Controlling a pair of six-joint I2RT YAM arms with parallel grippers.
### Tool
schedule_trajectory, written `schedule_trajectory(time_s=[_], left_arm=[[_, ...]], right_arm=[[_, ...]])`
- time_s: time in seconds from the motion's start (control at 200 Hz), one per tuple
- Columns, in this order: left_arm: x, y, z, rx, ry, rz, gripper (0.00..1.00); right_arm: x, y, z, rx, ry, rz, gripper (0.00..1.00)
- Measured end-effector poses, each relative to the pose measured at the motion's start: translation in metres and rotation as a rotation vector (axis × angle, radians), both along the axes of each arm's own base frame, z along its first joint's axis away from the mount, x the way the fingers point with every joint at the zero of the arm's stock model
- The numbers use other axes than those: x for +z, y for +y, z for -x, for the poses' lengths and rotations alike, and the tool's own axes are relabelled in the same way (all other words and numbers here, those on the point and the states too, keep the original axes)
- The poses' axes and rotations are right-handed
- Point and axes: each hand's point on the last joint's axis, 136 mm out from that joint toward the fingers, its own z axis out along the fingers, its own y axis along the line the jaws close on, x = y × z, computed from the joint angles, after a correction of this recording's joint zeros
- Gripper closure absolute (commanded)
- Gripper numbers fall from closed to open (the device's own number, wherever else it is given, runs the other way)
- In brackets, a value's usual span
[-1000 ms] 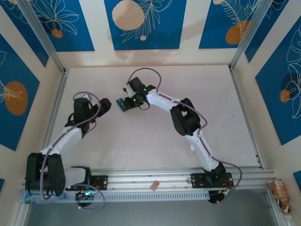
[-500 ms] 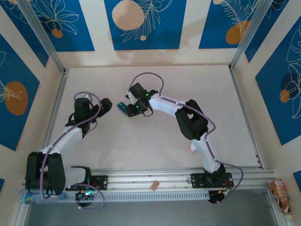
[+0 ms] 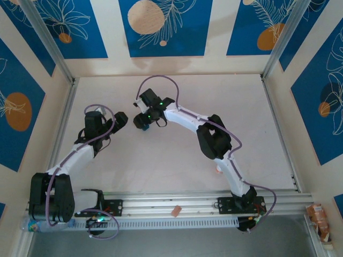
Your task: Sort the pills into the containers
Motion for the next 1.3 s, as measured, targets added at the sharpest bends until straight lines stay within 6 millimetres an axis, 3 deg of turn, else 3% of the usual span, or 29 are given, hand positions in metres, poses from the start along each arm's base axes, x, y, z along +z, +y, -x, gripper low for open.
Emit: schedule_trajectory(time_s=[0.28,0.495,0.72,0.945,1.165,1.3], left_arm=[[0.001,0.0,0.001,0.0,0.0,0.0,0.0],[0.002,0.0,0.001,0.0,-0.002,0.0,0.0],[0.003,0.0,0.001,0.001,-0.006,0.001,0.0],[0.006,0.0,0.002,0.001,-0.015,0.001,0.0],[0.012,0.0,0.003,0.001,-0.032,0.003,0.0],[0.015,0.0,0.003,0.005,-0.037,0.01,0.0]], right_arm=[[-0.047,-0.006,0.001,0.022,0.048,0.089,0.34],[-0.035,0.001,-0.007,0.037,0.015,0.075,0.4],[-0.049,0.001,-0.009,0.045,0.02,0.097,0.49],[-0.049,0.001,-0.01,0.052,0.0,0.115,0.71],[-0.048,-0.003,-0.006,0.046,-0.003,0.117,0.74],[-0.045,-0.018,0.01,0.029,0.028,0.134,0.74]])
